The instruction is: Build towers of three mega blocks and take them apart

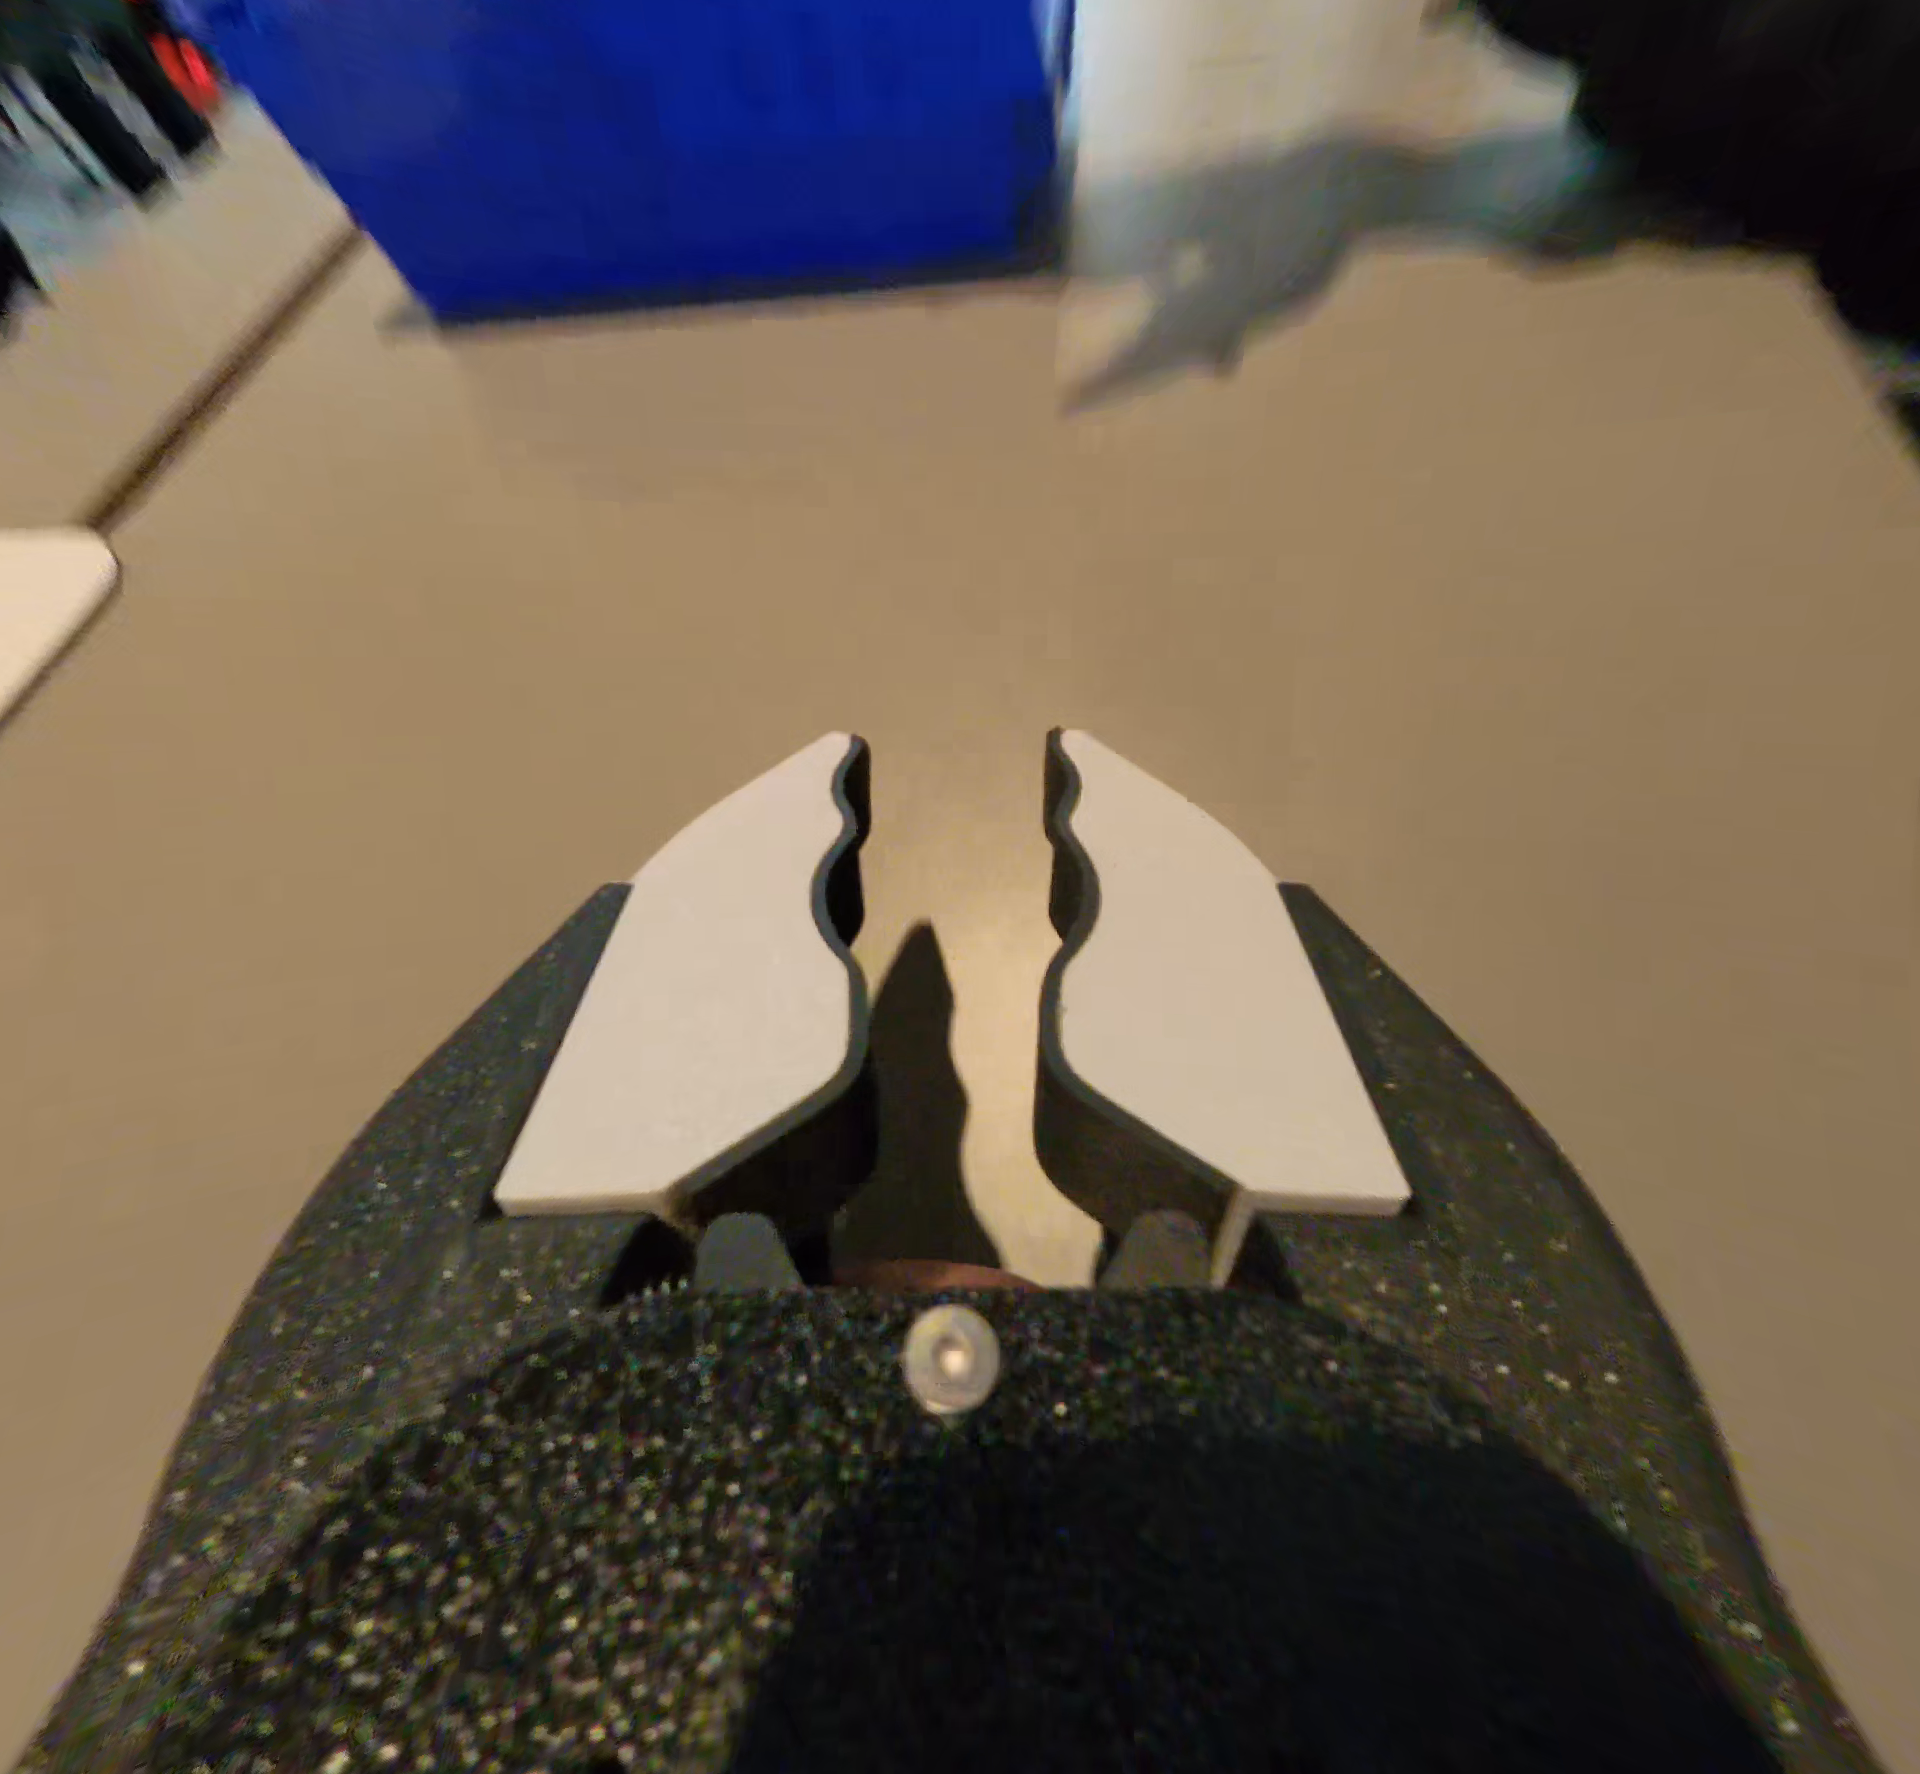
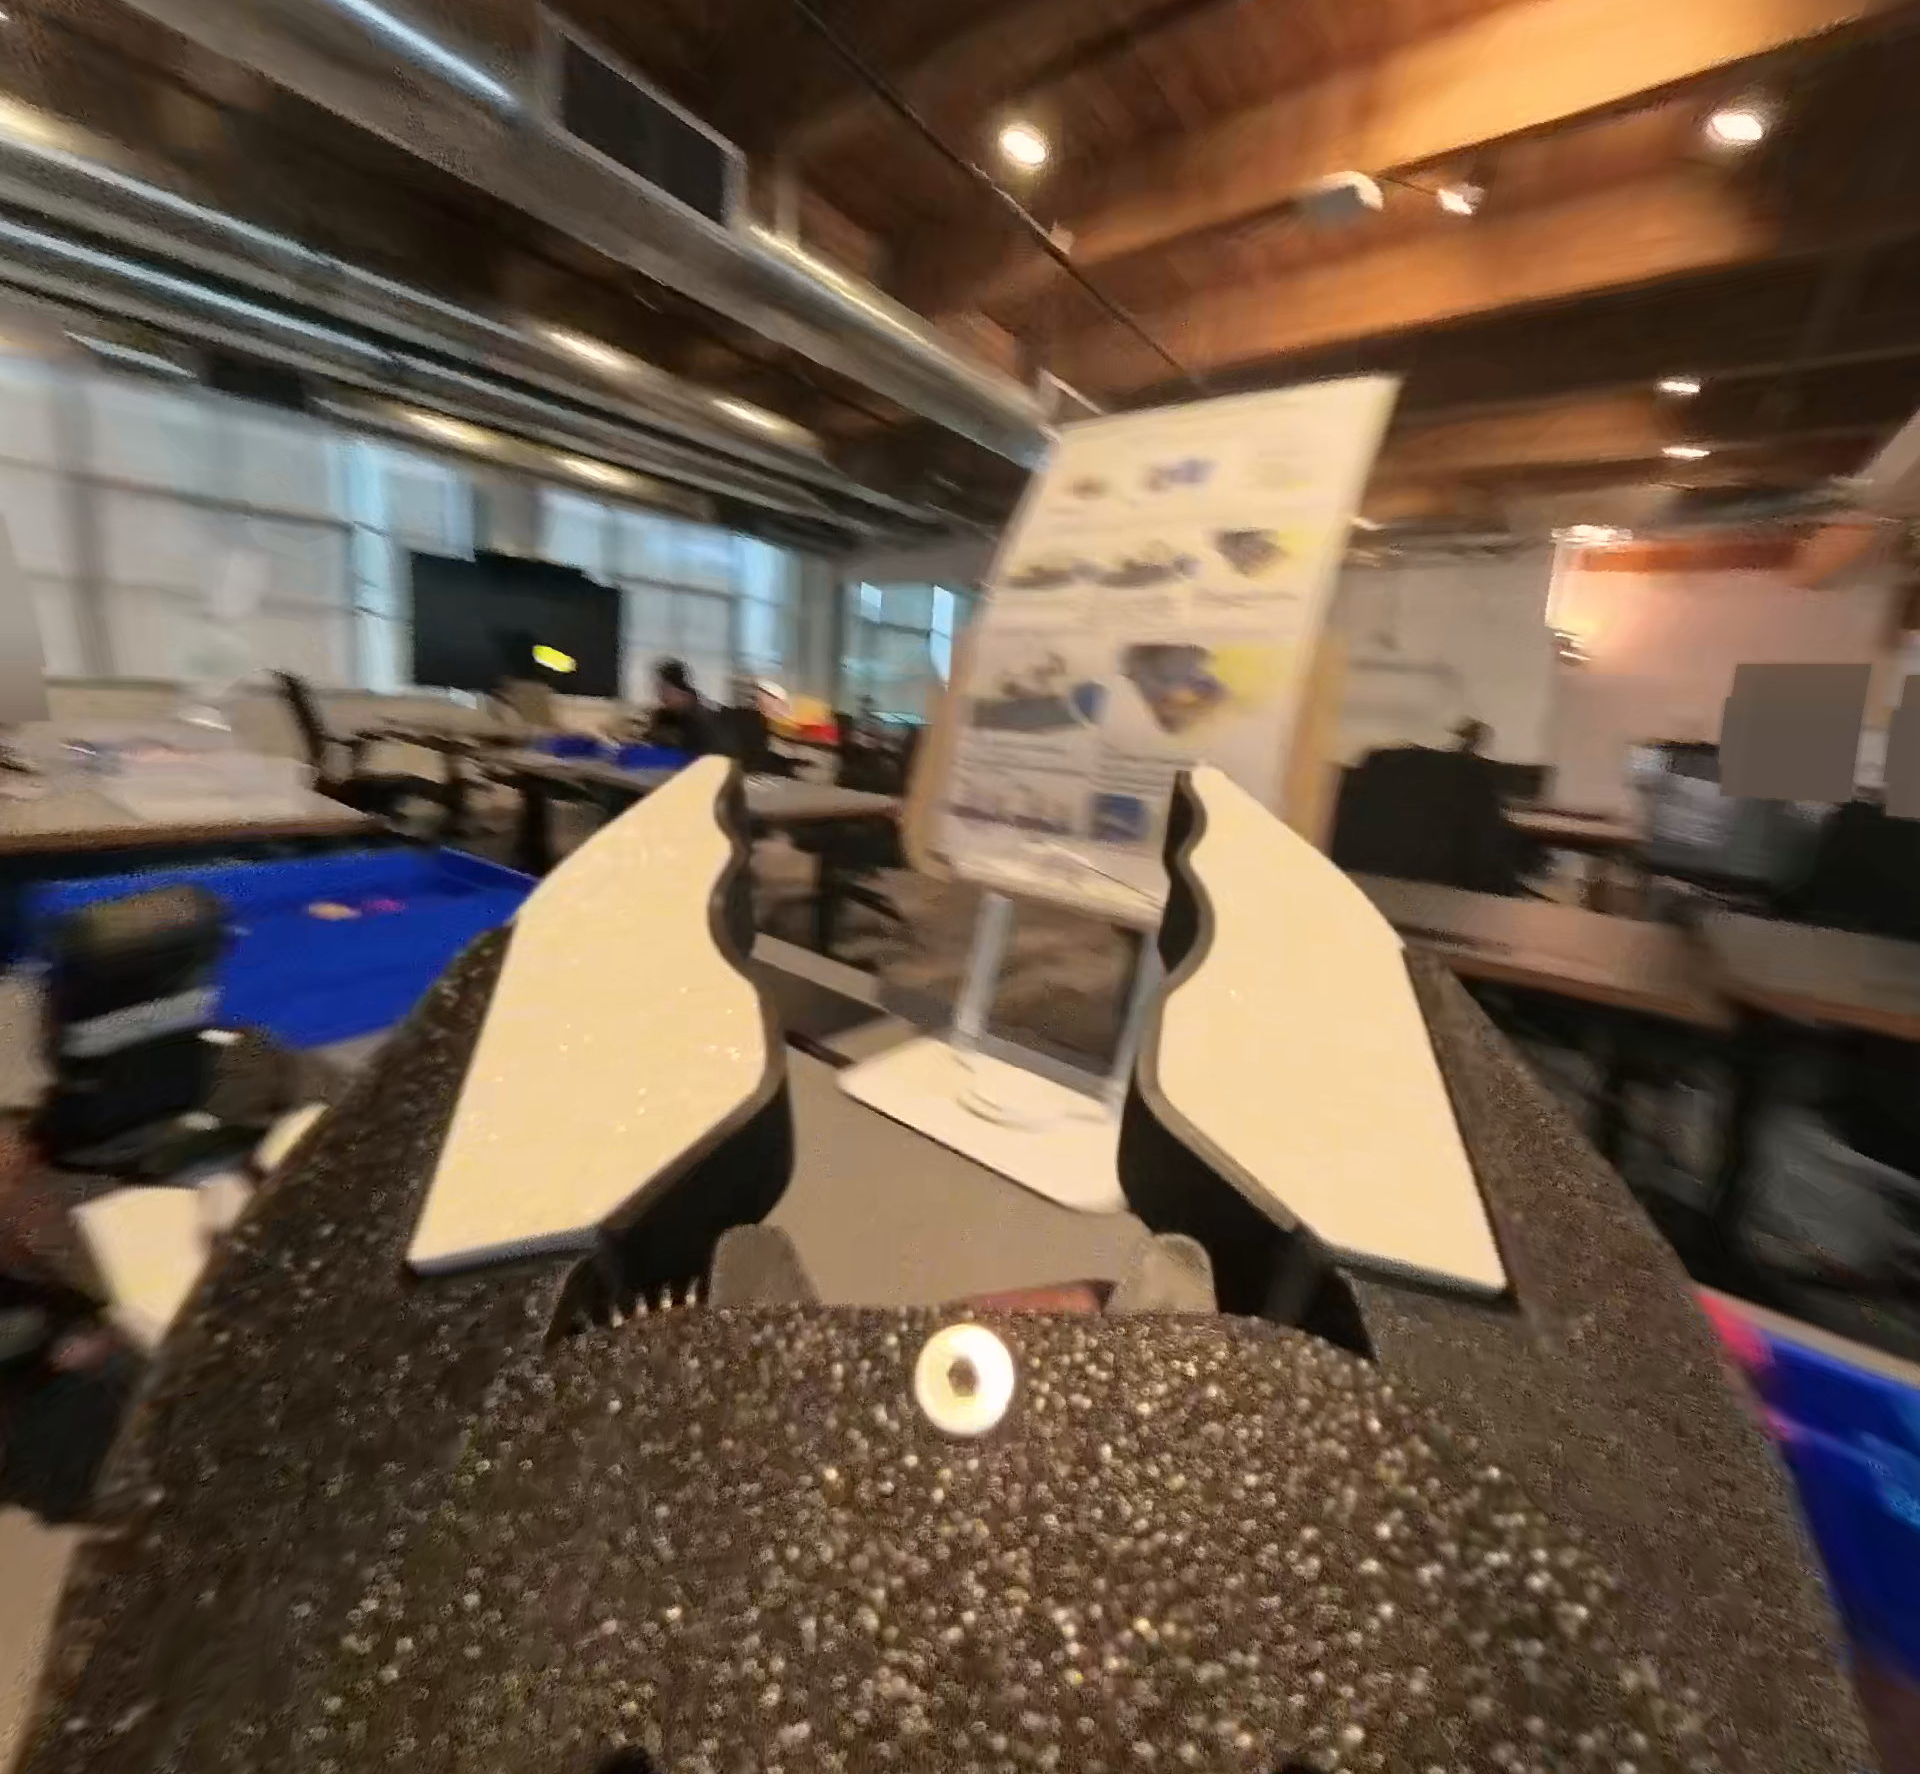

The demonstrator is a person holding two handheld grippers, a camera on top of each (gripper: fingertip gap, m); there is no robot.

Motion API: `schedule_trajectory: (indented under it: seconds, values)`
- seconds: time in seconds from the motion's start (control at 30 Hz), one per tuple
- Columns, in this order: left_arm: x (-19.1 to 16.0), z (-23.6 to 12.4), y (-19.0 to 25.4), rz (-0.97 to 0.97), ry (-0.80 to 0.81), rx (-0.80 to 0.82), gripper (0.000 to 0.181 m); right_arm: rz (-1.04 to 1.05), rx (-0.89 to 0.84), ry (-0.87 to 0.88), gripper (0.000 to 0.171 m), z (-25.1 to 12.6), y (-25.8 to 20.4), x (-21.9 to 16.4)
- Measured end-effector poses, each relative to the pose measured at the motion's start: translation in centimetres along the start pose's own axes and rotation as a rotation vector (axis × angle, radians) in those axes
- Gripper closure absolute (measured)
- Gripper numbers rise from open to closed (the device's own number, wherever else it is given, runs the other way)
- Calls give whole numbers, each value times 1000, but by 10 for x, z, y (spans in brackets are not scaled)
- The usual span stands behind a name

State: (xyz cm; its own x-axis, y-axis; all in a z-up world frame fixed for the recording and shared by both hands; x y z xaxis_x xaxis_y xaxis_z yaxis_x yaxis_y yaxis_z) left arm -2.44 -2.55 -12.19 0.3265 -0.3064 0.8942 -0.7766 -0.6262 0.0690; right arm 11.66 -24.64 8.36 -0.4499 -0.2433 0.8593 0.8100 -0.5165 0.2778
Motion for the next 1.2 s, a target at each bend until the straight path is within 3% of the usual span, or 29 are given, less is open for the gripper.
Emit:
schedule_trajectory:
  seconds: [0.1,0.2,0.3,0.43,0.63,0.77,0.97,1.1,1.17,1.2]
  values:
    - [47,-7,25,5,318,-99,149,152,137,180,83,32,-68,11]
    - [95,-33,48,-84,748,-209,145,382,298,368,79,52,-135,16]
    - [116,-56,59,-157,1030,-295,145,526,346,447,76,66,-178,12]
    - [112,-48,67,-141,1022,-275,142,599,240,519,80,77,-189,11]
    - [115,-49,60,-273,1092,-300,136,618,240,409,94,90,-189,0]
    - [117,-36,60,-305,1003,-313,135,689,183,386,101,90,-184,-5]
    - [109,-33,56,-388,927,-405,139,727,231,326,110,95,-189,-15]
    - [104,-33,56,-354,952,-331,138,704,315,389,123,89,-191,-11]
    - [103,-33,57,-269,976,-225,138,646,264,404,127,87,-182,-13]
    - [102,-33,64,-223,975,-235,148,622,243,417,130,86,-177,-13]
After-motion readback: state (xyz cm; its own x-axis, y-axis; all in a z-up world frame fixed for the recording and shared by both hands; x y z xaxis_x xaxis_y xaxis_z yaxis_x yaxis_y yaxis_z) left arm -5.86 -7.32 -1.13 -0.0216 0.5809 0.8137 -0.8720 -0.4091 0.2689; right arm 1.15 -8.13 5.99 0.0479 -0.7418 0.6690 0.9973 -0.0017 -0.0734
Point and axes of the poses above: each gripper's, where its closed fingertips meet, z out along the fingers, x out of its top, y = z × x across the jaws, the point moved 3 cm from there along -z, back along the fingers, and after that the axes turned 13 degrees about -z, right-handed, at the moved point
